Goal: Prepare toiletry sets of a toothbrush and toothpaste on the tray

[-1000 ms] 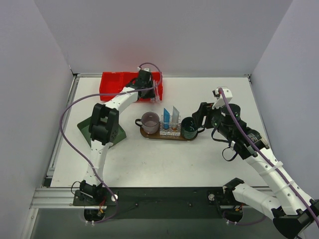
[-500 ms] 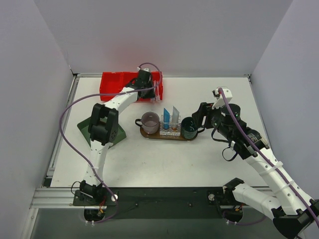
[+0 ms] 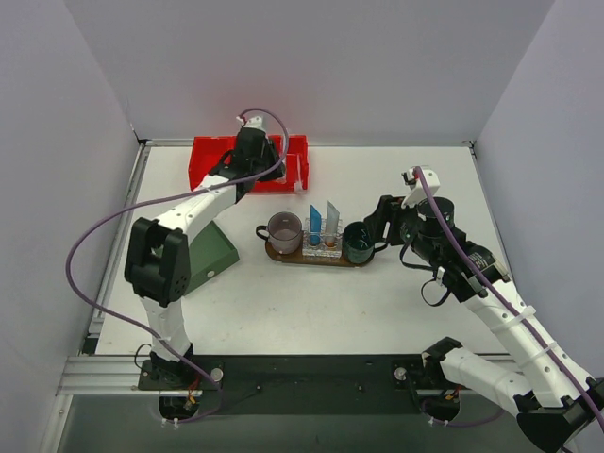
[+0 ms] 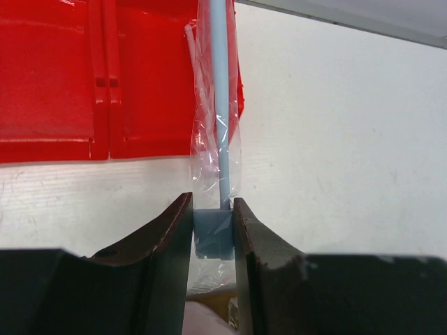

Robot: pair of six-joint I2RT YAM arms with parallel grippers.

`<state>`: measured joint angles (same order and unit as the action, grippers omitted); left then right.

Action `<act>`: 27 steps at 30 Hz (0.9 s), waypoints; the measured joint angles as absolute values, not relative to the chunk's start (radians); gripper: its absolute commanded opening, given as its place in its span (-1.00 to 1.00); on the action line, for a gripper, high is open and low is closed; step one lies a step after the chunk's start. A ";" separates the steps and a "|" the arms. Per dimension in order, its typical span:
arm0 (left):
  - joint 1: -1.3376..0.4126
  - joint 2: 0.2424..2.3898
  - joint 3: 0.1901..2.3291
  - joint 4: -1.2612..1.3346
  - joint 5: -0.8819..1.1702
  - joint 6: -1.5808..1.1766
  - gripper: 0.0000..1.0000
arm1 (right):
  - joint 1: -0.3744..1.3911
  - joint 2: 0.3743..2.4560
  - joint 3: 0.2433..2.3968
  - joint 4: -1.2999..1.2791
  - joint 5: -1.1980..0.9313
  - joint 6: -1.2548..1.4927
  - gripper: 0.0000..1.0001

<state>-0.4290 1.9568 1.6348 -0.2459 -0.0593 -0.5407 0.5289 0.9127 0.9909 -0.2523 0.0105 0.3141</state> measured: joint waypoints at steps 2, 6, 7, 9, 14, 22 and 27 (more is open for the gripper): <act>-0.432 1.876 1.556 -0.192 -0.057 -0.567 -0.77 | 0.530 0.914 0.992 -0.258 0.010 0.319 0.08; -0.457 1.694 1.334 -0.054 -0.064 -0.651 -0.77 | 0.559 0.940 1.021 -0.275 0.029 0.340 0.06; -0.469 1.650 1.281 -0.024 -0.070 -0.675 -0.77 | 0.583 0.951 1.034 -0.278 0.046 0.341 0.06; -0.504 1.570 1.193 0.022 -0.078 -0.728 -0.77 | 0.659 0.983 1.068 -0.289 0.093 0.340 0.06; -0.604 1.372 0.980 0.158 -0.123 -0.857 -0.77 | 0.809 1.063 1.155 -0.297 0.149 0.341 0.07; -0.772 1.106 0.743 0.258 -0.297 -0.937 -0.77 | 0.861 1.194 1.270 -0.288 0.176 0.372 0.12; -0.838 1.050 0.689 0.267 -0.376 -0.937 -0.77 | 0.861 1.285 1.356 -0.280 0.174 0.389 0.12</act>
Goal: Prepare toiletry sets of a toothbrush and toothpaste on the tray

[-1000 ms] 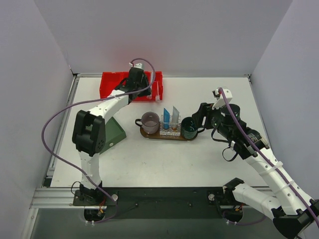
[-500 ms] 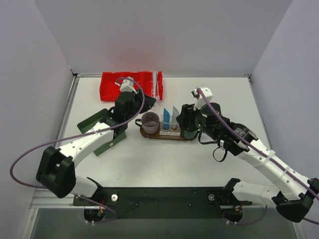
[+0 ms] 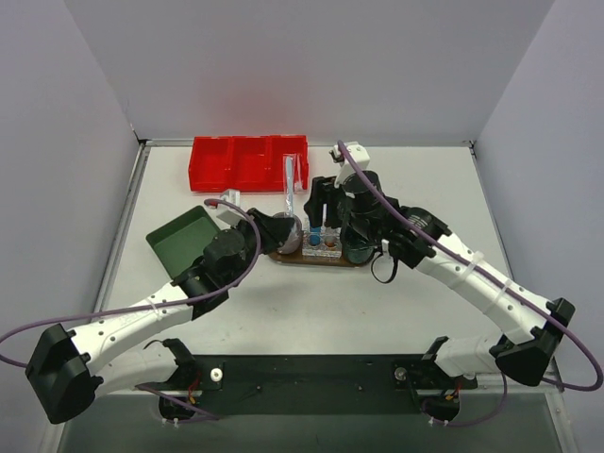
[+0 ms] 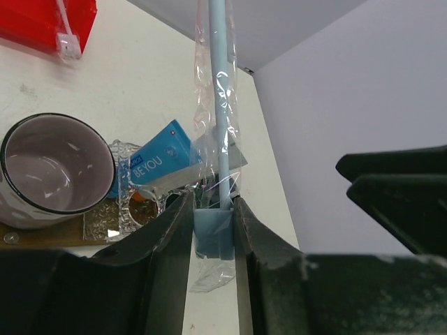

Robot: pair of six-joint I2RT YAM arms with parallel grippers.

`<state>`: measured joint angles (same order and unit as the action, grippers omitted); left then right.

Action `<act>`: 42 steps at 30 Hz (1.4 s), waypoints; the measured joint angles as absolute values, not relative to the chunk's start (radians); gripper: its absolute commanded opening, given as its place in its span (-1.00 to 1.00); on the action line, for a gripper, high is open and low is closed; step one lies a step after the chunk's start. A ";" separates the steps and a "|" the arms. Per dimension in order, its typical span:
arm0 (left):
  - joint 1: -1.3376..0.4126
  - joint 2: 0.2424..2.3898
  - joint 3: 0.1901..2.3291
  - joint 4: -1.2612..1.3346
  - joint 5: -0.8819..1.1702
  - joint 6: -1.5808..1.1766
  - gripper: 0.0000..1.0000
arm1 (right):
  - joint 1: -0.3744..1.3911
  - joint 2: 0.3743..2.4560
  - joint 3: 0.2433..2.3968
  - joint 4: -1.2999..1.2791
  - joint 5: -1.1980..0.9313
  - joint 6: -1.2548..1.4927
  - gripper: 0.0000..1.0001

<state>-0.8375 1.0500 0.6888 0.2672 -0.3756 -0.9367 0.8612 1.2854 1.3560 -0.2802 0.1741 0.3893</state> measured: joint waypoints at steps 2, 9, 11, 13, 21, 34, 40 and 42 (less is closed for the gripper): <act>-0.854 1.042 0.675 0.270 -0.393 -0.936 -0.77 | 0.861 1.321 1.385 -0.278 0.169 0.395 0.11; -0.896 1.024 0.645 0.275 -0.433 -0.932 -0.77 | 0.863 1.415 1.427 -0.279 0.153 0.405 0.10; -0.902 1.024 0.644 0.284 -0.440 -0.932 -0.77 | 0.863 1.435 1.429 -0.282 0.147 0.409 0.08; -0.908 1.024 0.644 0.290 -0.442 -0.931 -0.77 | 0.863 1.454 1.431 -0.289 0.135 0.413 0.03; -0.916 1.029 0.643 0.305 -0.440 -0.933 -0.77 | 0.841 1.493 1.442 -0.298 0.070 0.424 -0.16; -0.920 1.074 0.642 0.357 -0.399 -0.911 -0.66 | 0.725 1.499 1.414 -0.222 -0.130 0.523 -0.91; -0.920 1.108 0.643 0.370 -0.366 -0.876 -0.60 | 0.716 1.499 1.391 -0.208 -0.151 0.538 -1.00; -0.920 1.115 0.646 0.370 -0.359 -0.868 -0.56 | 0.711 1.499 1.383 -0.207 -0.155 0.540 -1.00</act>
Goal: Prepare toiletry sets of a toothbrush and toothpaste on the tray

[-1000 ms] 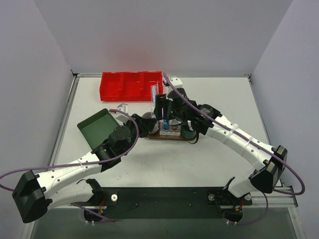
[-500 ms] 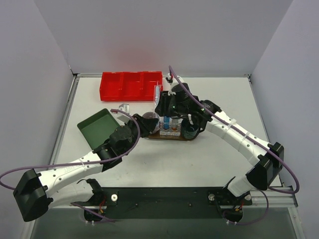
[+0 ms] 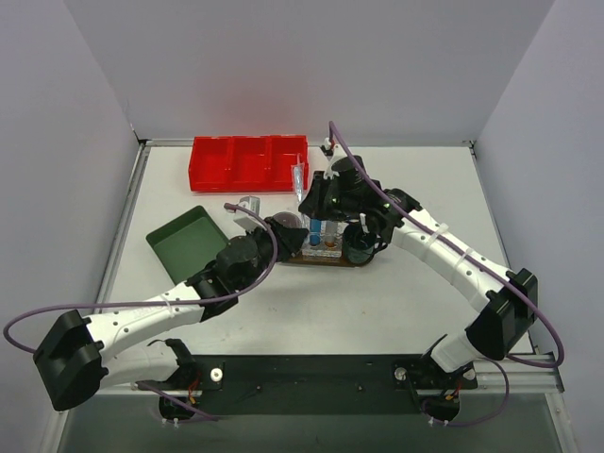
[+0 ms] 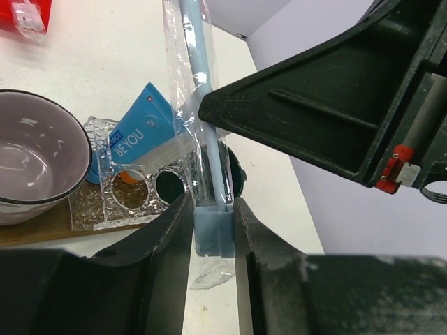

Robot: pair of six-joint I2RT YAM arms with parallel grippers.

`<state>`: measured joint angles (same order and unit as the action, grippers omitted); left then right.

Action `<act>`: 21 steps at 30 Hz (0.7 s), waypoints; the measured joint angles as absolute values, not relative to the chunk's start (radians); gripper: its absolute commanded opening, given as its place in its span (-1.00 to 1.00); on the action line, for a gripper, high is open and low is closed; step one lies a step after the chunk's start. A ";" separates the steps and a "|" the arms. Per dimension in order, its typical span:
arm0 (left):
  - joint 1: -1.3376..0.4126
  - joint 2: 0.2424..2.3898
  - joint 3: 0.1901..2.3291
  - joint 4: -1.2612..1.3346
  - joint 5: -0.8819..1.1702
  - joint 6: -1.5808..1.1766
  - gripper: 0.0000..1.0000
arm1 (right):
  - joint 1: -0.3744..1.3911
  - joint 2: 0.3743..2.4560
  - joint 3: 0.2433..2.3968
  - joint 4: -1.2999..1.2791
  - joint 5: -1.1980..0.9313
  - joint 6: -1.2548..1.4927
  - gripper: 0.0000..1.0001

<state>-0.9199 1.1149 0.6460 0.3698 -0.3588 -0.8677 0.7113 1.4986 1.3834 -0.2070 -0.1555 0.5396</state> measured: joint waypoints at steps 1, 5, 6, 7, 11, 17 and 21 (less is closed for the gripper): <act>-0.920 1.119 0.650 0.370 -0.353 -0.860 -0.53 | 0.709 1.499 1.382 -0.207 -0.157 0.542 -1.00; -0.918 1.127 0.659 0.371 -0.344 -0.852 -0.12 | 0.706 1.496 1.382 -0.205 -0.158 0.542 -1.00; -0.915 1.127 0.659 0.371 -0.340 -0.850 0.03 | 0.706 1.496 1.382 -0.204 -0.157 0.542 -1.00; -0.913 1.127 0.659 0.371 -0.333 -0.848 0.11 | 0.706 1.496 1.381 -0.203 -0.157 0.541 -1.00; -0.905 1.116 0.661 0.368 -0.293 -0.844 0.29 | 0.706 1.496 1.370 -0.185 -0.149 0.530 -1.00; -0.819 1.040 0.661 0.333 -0.226 -0.846 0.34 | 0.706 1.491 1.365 -0.183 -0.143 0.513 -1.00; -0.719 0.971 0.661 0.289 -0.180 -0.850 0.35 | 0.706 1.465 1.357 -0.181 -0.142 0.488 -1.00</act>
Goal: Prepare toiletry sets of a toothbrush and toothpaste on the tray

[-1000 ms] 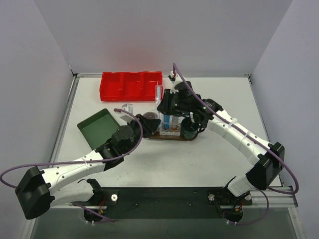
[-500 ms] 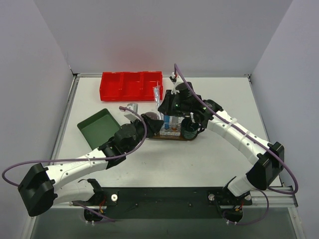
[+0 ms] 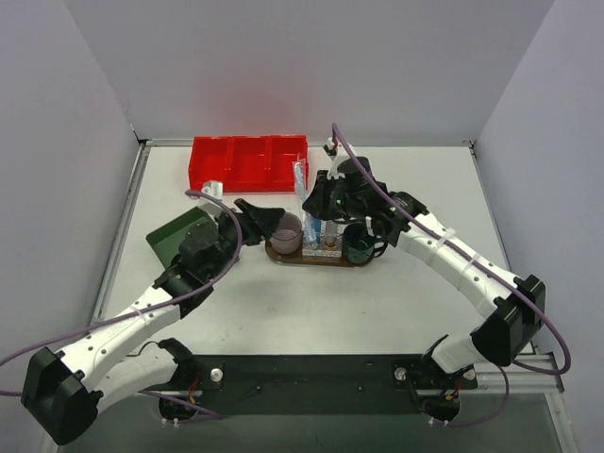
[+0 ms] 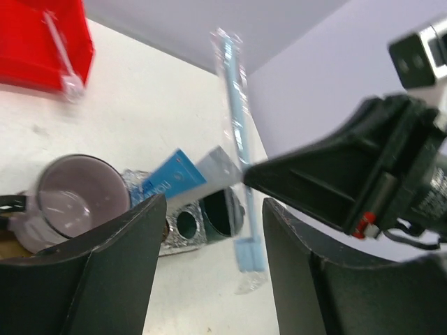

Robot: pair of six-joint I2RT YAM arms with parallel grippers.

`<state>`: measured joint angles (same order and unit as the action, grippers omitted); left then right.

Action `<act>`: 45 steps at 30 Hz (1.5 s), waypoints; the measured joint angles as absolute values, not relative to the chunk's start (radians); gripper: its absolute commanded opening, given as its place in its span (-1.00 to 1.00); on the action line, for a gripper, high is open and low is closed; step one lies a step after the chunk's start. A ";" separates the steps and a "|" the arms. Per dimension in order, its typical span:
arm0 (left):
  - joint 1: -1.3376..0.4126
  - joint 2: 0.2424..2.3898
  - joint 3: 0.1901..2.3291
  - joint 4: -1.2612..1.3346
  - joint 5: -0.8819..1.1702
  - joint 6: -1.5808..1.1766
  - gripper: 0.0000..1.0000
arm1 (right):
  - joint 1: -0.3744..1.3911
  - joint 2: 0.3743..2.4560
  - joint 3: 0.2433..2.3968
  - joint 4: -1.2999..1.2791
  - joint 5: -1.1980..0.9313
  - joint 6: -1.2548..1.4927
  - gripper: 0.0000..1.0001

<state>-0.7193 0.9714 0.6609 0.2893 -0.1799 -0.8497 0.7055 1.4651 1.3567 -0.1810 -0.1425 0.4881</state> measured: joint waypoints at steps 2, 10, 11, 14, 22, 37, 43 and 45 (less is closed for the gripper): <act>-0.650 0.956 0.670 0.262 -0.148 -0.853 0.34 | 0.710 1.449 1.351 -0.180 -0.142 0.471 -1.00; -0.500 1.060 0.799 0.236 0.043 -0.881 0.36 | 0.777 1.419 1.349 -0.189 -0.130 0.376 -1.00; -0.498 1.076 0.809 0.238 0.064 -0.886 0.36 | 0.789 1.419 1.349 -0.194 -0.131 0.364 -1.00; -0.496 1.121 0.836 0.245 0.124 -0.896 0.36 | 0.819 1.419 1.349 -0.212 -0.131 0.332 -1.00; -0.493 1.180 0.861 0.229 0.180 -0.913 -0.12 | 0.846 1.419 1.349 -0.236 -0.132 0.282 -1.00; -0.471 1.191 0.855 0.268 0.245 -1.013 -1.00 | 0.852 1.419 1.350 -0.265 -0.131 0.255 -0.42; -0.424 1.193 0.801 0.300 0.239 -1.073 -1.00 | 0.852 1.348 1.287 -0.260 -0.091 0.244 0.09; -0.413 1.191 0.775 0.307 0.235 -1.102 -1.00 | 0.853 1.296 1.237 -0.257 -0.075 0.241 0.13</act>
